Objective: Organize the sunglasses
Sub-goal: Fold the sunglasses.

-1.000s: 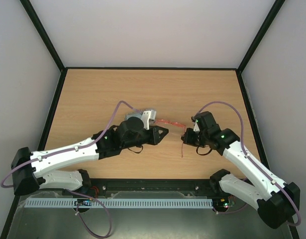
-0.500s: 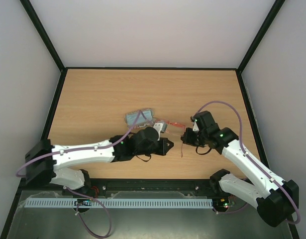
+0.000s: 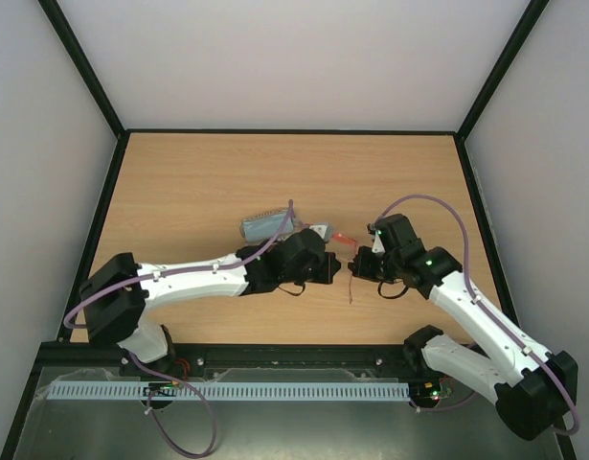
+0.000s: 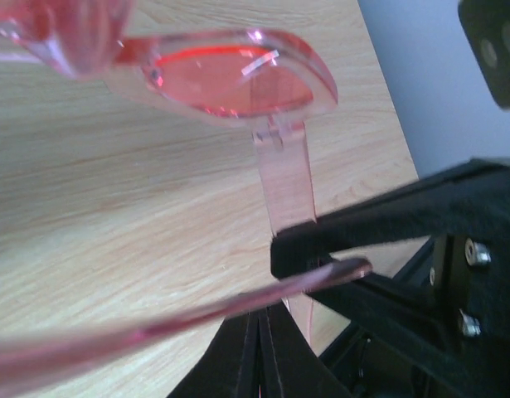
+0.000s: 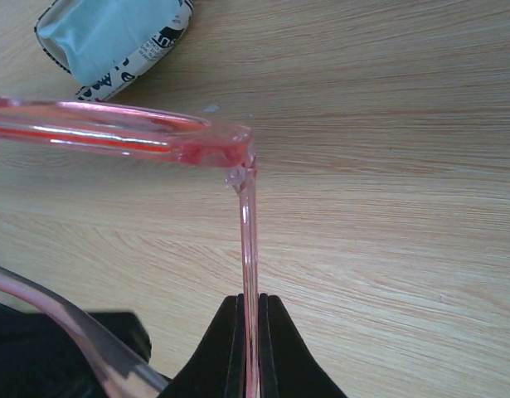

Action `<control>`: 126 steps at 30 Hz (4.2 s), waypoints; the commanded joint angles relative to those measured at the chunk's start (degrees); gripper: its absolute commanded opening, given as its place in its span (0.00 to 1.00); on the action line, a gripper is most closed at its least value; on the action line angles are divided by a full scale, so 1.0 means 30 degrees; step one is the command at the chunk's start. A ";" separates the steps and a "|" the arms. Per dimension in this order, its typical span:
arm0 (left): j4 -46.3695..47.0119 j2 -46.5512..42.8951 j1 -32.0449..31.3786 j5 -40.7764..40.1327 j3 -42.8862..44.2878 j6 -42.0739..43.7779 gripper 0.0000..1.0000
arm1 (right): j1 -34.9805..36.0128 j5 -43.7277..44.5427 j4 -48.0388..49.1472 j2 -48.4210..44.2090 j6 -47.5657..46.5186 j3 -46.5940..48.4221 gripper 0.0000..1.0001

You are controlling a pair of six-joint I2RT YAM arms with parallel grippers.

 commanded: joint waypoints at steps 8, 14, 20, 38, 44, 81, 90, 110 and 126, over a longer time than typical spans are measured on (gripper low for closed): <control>-0.0085 0.1487 0.0577 0.0268 0.2171 0.0635 0.02 | 0.0115 -0.0403 -0.0842 -0.0859 -0.0420 -0.0387 0.01; 0.0022 0.2095 0.0569 0.0406 0.2598 0.0555 0.02 | 0.0106 -0.0560 -0.0749 -0.0890 -0.0427 -0.0549 0.01; -0.0061 0.2659 0.0570 0.0242 0.3371 0.0540 0.02 | 0.0092 -0.0624 -0.0732 -0.0829 -0.0414 -0.0492 0.01; -0.0334 0.2478 0.0314 -0.1960 0.3974 -0.0074 0.09 | 0.0115 -0.0203 -0.0617 -0.0258 -0.0404 -0.0464 0.01; -0.0440 0.2722 0.0304 -0.3012 0.4457 -0.0459 0.07 | 0.0106 -0.0229 -0.0429 -0.0335 -0.0413 -0.0883 0.01; -0.8183 -0.9798 1.0684 0.9329 -0.1350 0.5982 0.96 | 0.0145 -0.1929 -0.1990 0.3792 -0.5677 0.3769 0.01; -0.7893 -1.3352 1.2892 1.7321 -0.4192 0.3758 0.99 | 0.2885 -0.1503 -0.3900 0.3908 -0.6572 0.5264 0.01; -0.5222 -2.0579 1.2157 2.2421 -1.1522 -0.4628 0.99 | 1.0290 0.2870 -0.4190 0.7042 -0.7473 0.8051 0.01; -0.5462 -2.0982 1.2073 2.2631 -1.2352 -0.4707 0.99 | 1.1278 0.2613 -0.3886 0.7701 -0.7852 0.8873 0.01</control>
